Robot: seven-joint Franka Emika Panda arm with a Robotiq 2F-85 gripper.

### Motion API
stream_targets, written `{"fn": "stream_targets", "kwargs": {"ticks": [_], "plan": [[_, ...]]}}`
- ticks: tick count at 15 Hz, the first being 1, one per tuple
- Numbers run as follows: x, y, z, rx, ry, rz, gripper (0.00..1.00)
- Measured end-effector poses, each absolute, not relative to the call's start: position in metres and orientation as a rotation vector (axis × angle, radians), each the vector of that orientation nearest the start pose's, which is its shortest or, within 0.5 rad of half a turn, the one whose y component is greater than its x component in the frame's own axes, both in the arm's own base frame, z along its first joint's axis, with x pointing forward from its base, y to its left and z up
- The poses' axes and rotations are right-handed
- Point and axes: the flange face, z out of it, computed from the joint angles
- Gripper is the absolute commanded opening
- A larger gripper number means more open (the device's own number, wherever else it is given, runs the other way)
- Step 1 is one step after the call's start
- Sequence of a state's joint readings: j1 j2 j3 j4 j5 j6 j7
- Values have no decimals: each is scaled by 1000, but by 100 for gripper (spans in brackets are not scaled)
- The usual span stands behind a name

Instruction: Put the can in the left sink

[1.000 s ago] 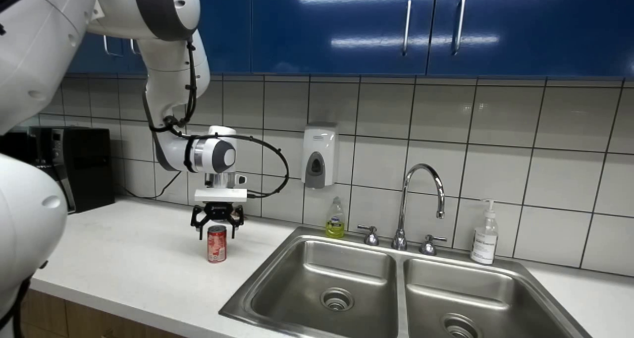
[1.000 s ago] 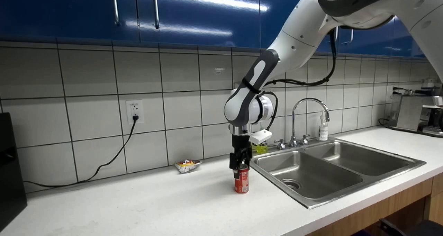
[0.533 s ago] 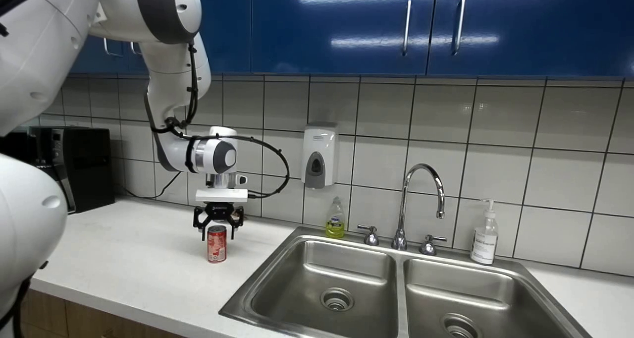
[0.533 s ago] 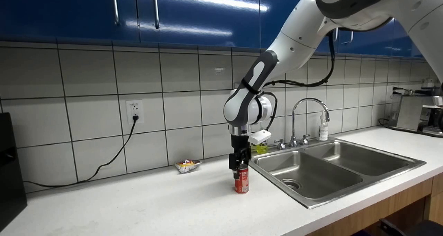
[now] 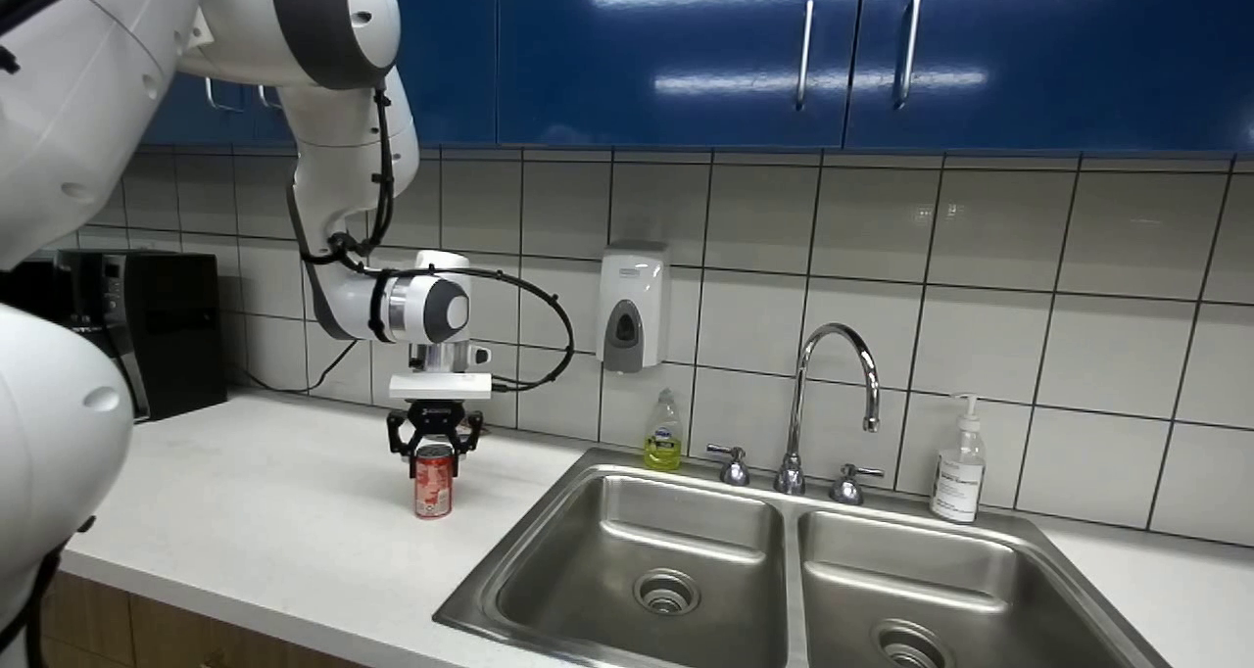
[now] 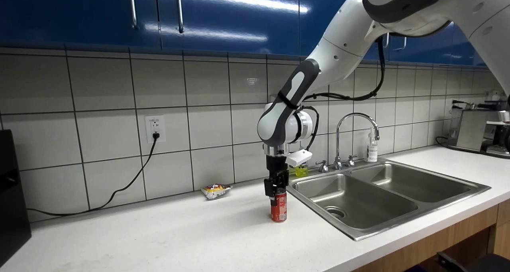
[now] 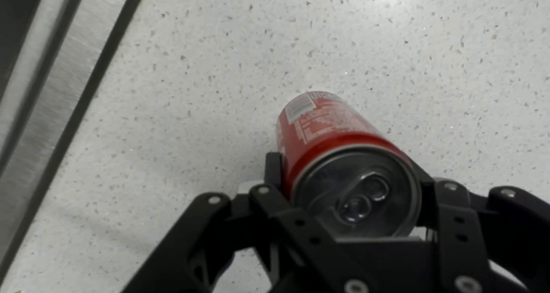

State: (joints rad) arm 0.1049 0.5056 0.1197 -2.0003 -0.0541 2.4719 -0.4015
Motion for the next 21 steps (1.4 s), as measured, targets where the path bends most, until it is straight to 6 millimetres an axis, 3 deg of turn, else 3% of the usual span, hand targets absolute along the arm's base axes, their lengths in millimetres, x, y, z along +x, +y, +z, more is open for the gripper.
{"fn": "stream_targets", "kwargs": {"ticks": [5,14,17,21], "plan": [[591,133,205,-2955,-986,45,38],[597,128,249,-2990,-930,-2,38],[601,110,254,-3014,-879,-8,38],[608,62,256,-3061,-764,-10,38]]}}
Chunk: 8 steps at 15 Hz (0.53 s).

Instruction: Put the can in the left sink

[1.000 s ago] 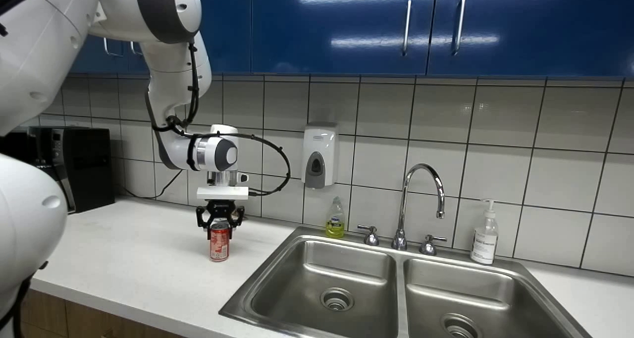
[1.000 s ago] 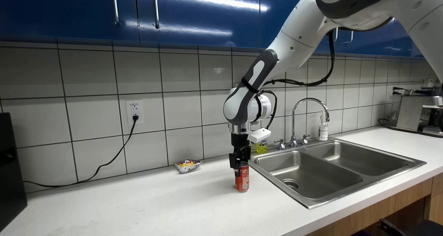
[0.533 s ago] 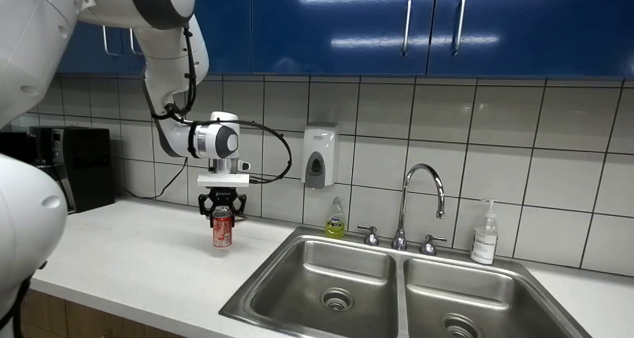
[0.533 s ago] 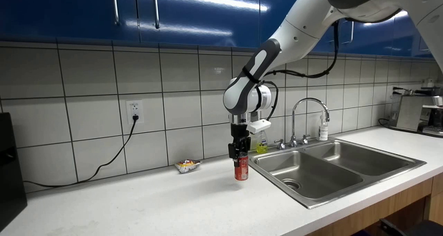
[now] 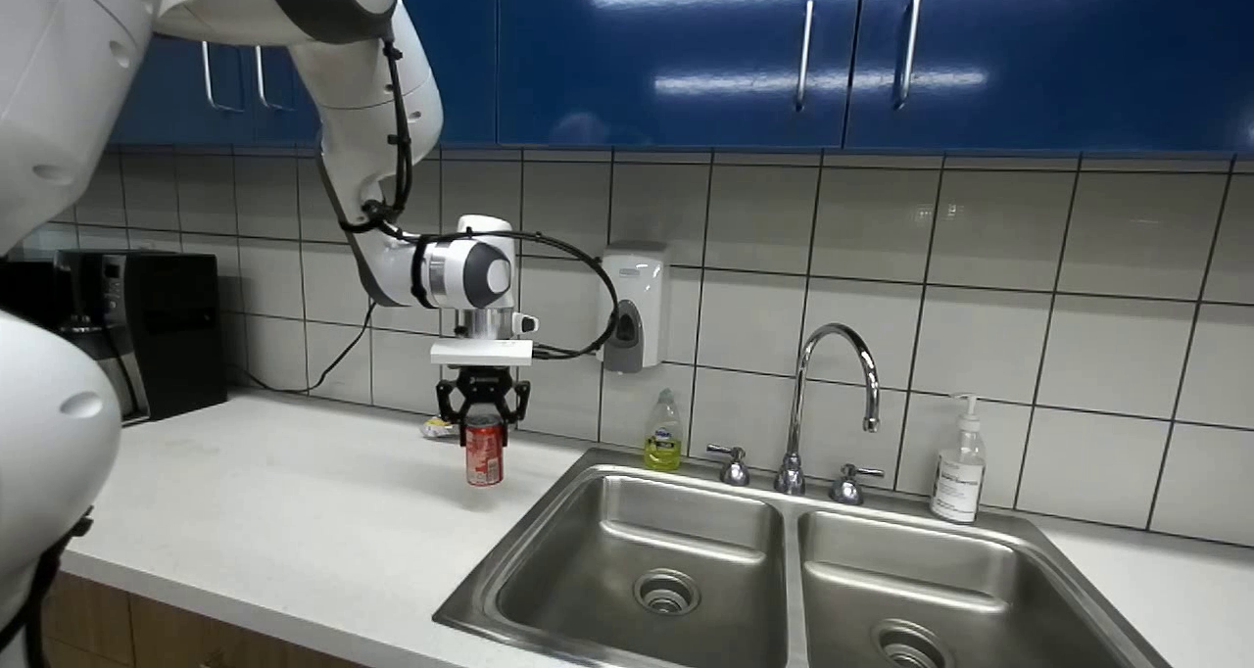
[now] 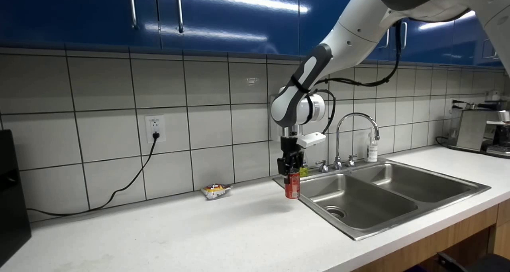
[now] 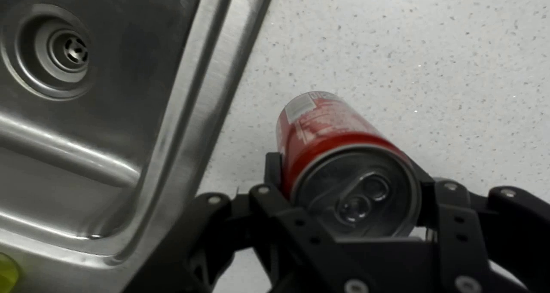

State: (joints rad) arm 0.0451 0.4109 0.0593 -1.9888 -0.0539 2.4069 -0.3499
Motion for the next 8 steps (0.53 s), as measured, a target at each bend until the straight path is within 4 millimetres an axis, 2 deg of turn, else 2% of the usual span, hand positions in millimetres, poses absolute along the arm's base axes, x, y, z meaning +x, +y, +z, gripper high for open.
{"fn": "stream_targets", "kwargs": {"ticks": [8], "plan": [[609,-47,265,-3148,-457,-16,38]]}}
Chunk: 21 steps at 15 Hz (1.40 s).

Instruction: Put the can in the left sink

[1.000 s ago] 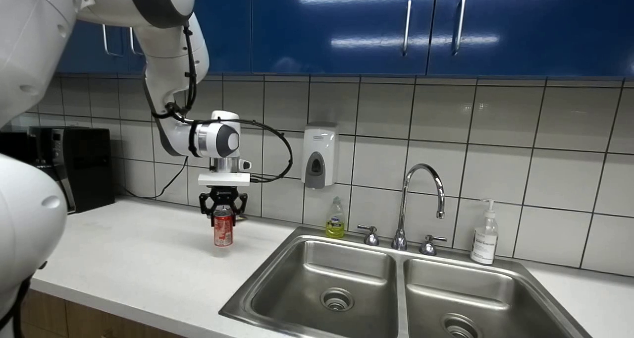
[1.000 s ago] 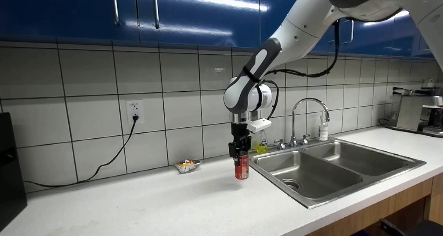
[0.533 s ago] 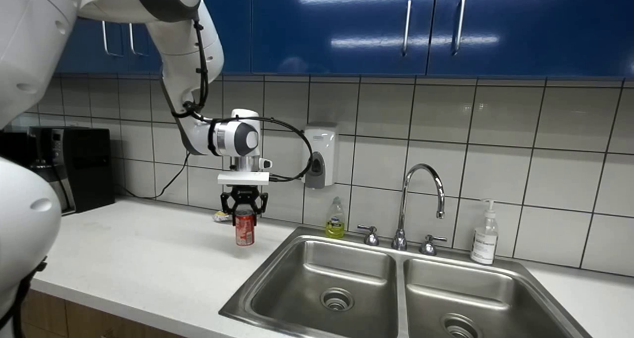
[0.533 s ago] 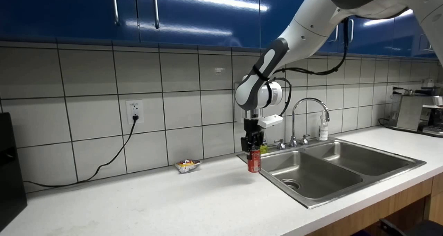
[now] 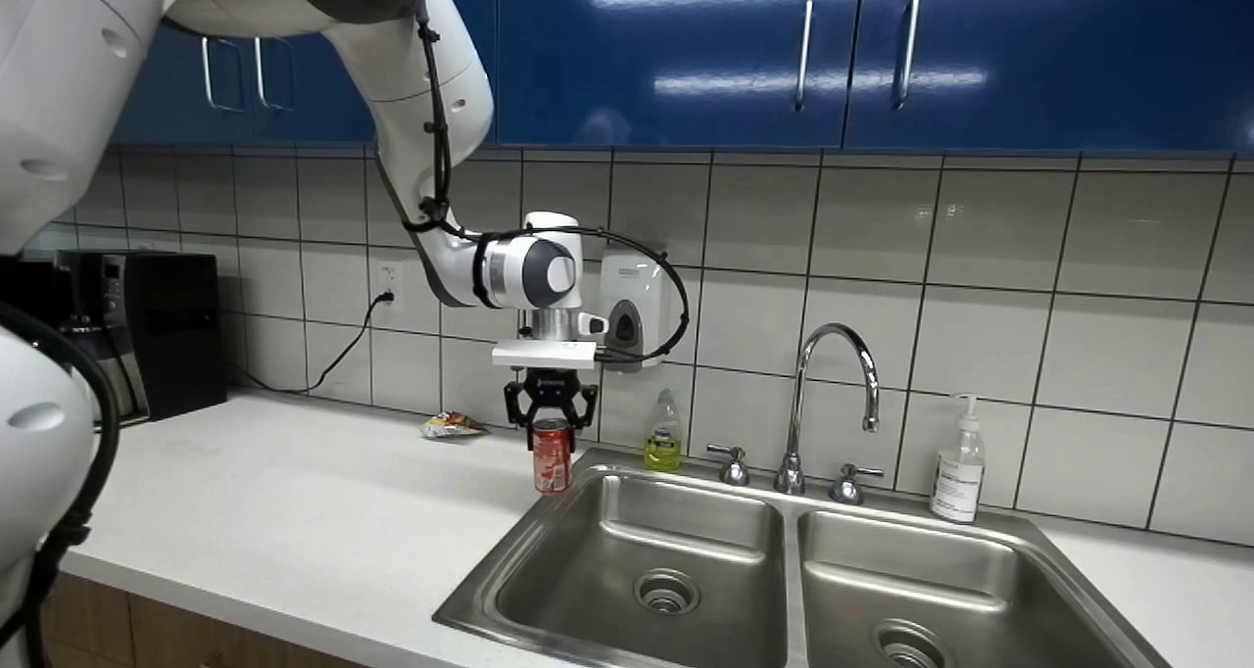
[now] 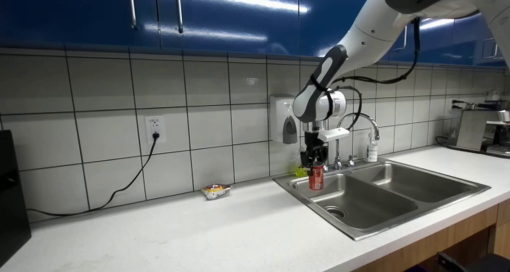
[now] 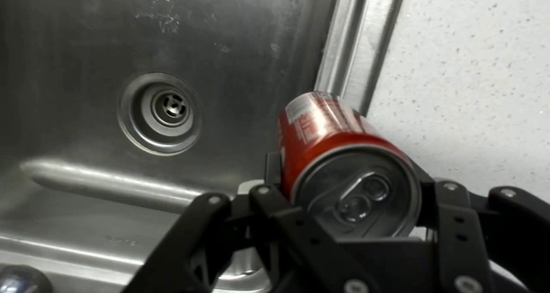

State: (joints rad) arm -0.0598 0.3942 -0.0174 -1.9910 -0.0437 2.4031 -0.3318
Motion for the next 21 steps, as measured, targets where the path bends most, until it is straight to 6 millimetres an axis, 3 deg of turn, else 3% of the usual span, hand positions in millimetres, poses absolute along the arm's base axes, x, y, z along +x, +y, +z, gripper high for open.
{"fn": "stream_targets", "kwargs": {"ticks": [5,9,21], "plan": [[602,-103,265,-3173,-259,-11,38],[595,-130,258,-3175,-138,8,38],[571,-202,172,-3087,181,164,38]]}}
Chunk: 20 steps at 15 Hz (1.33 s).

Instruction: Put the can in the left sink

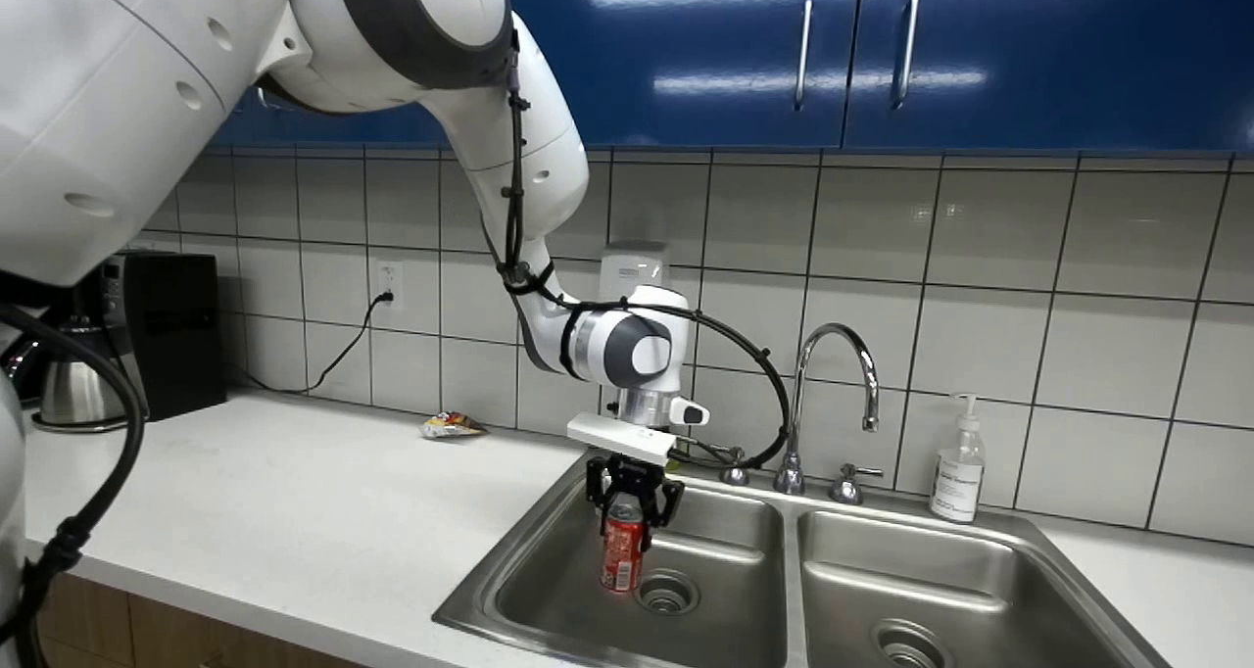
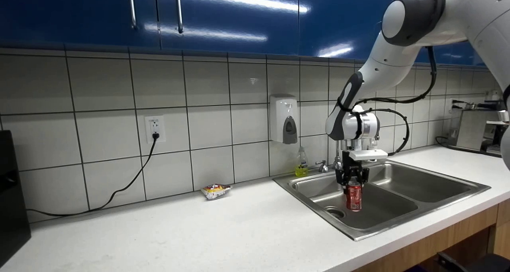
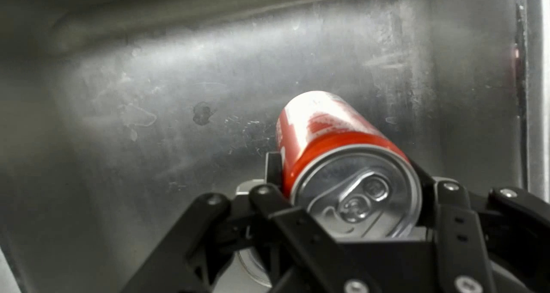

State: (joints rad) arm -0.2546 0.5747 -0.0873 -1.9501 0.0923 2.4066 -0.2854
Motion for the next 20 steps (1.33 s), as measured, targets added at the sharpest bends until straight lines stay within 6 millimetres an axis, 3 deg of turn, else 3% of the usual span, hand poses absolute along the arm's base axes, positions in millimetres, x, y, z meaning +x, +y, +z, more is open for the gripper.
{"fn": "stream_targets", "kwargs": {"ticks": [5,15,18,19,20], "plan": [[569,-216,145,-3057,262,177,38],[562,-237,72,-3058,319,195,38],[568,-239,71,-3058,319,178,38],[570,-239,71,-3058,318,173,88],[572,-239,71,-3058,317,170,91]]}}
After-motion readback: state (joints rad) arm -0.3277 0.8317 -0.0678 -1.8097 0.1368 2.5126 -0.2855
